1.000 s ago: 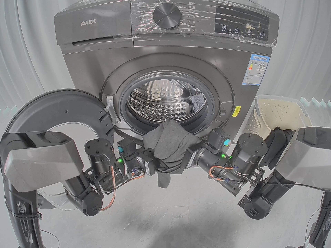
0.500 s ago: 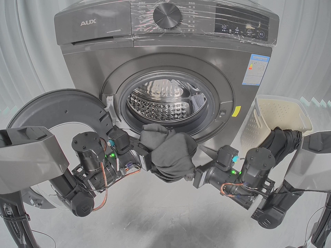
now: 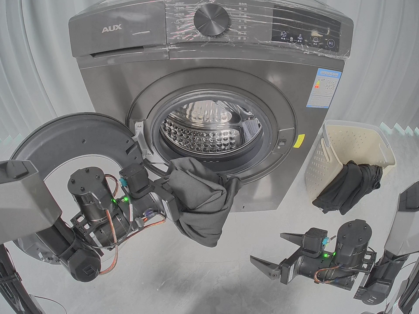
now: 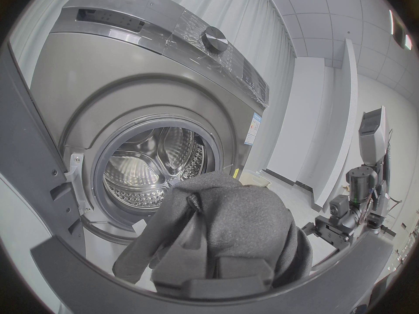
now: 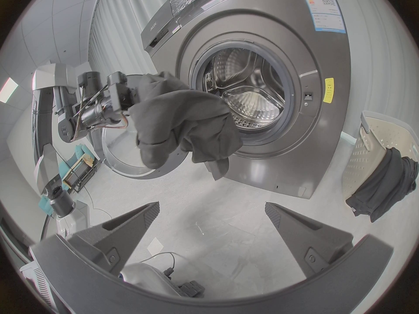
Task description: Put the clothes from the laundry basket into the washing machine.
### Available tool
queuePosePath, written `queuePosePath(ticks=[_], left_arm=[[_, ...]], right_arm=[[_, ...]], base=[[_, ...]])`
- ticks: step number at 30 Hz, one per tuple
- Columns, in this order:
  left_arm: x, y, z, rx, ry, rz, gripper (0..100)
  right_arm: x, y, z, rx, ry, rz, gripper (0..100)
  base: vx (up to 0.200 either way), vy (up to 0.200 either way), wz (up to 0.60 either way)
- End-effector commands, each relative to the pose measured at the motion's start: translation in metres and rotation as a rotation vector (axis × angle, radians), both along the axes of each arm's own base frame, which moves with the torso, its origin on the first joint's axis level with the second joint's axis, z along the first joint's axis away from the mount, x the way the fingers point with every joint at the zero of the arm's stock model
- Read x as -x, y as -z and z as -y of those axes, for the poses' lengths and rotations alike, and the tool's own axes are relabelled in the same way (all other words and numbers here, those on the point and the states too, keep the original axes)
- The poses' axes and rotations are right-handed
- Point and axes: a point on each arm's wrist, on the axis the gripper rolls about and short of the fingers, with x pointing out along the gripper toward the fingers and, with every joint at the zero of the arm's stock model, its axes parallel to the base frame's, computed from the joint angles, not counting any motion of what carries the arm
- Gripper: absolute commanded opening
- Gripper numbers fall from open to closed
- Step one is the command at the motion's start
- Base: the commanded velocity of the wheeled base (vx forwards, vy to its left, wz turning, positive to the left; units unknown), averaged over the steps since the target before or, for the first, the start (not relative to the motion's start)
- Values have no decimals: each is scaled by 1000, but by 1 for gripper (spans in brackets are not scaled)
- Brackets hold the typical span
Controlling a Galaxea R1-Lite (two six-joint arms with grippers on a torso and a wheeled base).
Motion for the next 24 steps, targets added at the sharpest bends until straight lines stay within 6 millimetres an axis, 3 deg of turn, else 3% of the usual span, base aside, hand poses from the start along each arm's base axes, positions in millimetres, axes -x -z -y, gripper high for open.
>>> queuePosePath(ticks=[1,6,13,18,24], left_arm=[[19,-8,-10,4,17,1,0],[24,-5,-16,-2,9,-27,0],[22,-1,-23,-8,-26,-43,0],[27,1,-27,-32,-49,-47,0],[27,9,-27,-46,-87,-80,0]], right_arm=[[-2,-12,10,-33,42,36,100],[-16,-34,11,-116,89,121,100],[-23,-29,13,-109,118,105,100],[-40,-29,38,-105,224,111,100],[-41,-29,37,-106,220,114,100]], base=[[0,0,0],[0,0,0],[0,0,0],[0,0,0],[0,0,0]])
